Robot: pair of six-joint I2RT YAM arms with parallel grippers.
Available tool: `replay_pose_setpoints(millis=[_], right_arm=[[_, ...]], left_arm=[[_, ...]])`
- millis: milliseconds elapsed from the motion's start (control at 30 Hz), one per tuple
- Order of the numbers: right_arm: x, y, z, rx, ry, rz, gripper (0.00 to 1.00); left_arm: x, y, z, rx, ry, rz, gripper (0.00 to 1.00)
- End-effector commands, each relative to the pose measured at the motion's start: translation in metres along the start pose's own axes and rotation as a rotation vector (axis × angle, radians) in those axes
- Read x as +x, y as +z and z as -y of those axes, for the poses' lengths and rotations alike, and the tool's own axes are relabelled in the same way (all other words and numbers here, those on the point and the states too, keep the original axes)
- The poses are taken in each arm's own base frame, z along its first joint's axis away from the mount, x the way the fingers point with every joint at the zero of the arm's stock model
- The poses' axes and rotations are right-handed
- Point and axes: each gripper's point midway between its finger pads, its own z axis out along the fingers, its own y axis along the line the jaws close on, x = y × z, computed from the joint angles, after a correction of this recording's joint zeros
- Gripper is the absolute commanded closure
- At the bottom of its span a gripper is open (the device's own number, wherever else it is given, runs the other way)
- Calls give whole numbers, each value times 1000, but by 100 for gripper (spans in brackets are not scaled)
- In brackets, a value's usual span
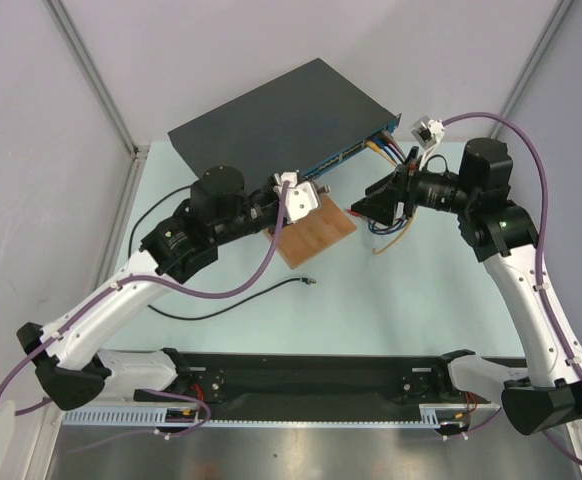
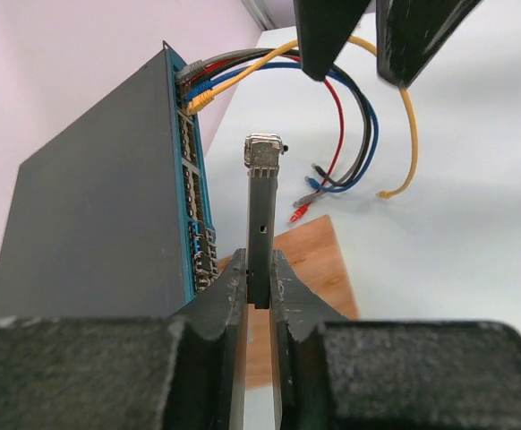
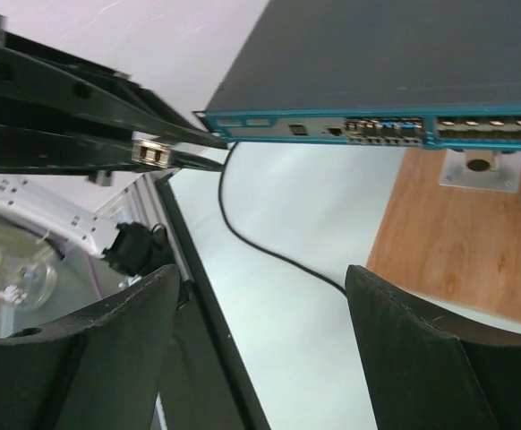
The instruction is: Insert the plug into the switch port
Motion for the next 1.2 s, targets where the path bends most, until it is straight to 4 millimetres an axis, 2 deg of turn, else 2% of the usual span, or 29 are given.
replay_pose_setpoints(millis=[0,233,400,500,533,600,633,800,1000,1167], right_arm=[[-3,-10,-22,-95,-65,-50,20],[7,-6,-32,-140,1,-109,23],[20,2,-38,-128,-49,-187,24],[27,6,-35,-127,-69,-227,20],[26,8,-39,-136,-95,-232,15],[29,9,-42,-139,-114,-252,15],[29,10,-48,-156,-131,-258,15],[44,21,-48,-151,-141,-311,18],[40,32,-44,-128,-173,-320,24],[37,37,-43,-130,-184,-315,33]], left_arm=[[-14,-8,-5,-16,150,54,100],[-6,-9,5,-24,434,19,100],[2,-7,17,16,576,-5,100],[9,-6,26,44,649,-17,100],[7,-7,25,35,657,-11,100],[9,-7,29,42,671,-15,100],[9,-6,30,44,675,-15,100],[10,-4,32,42,685,-13,100],[9,-4,32,44,693,-8,100],[10,-3,38,63,708,3,100]])
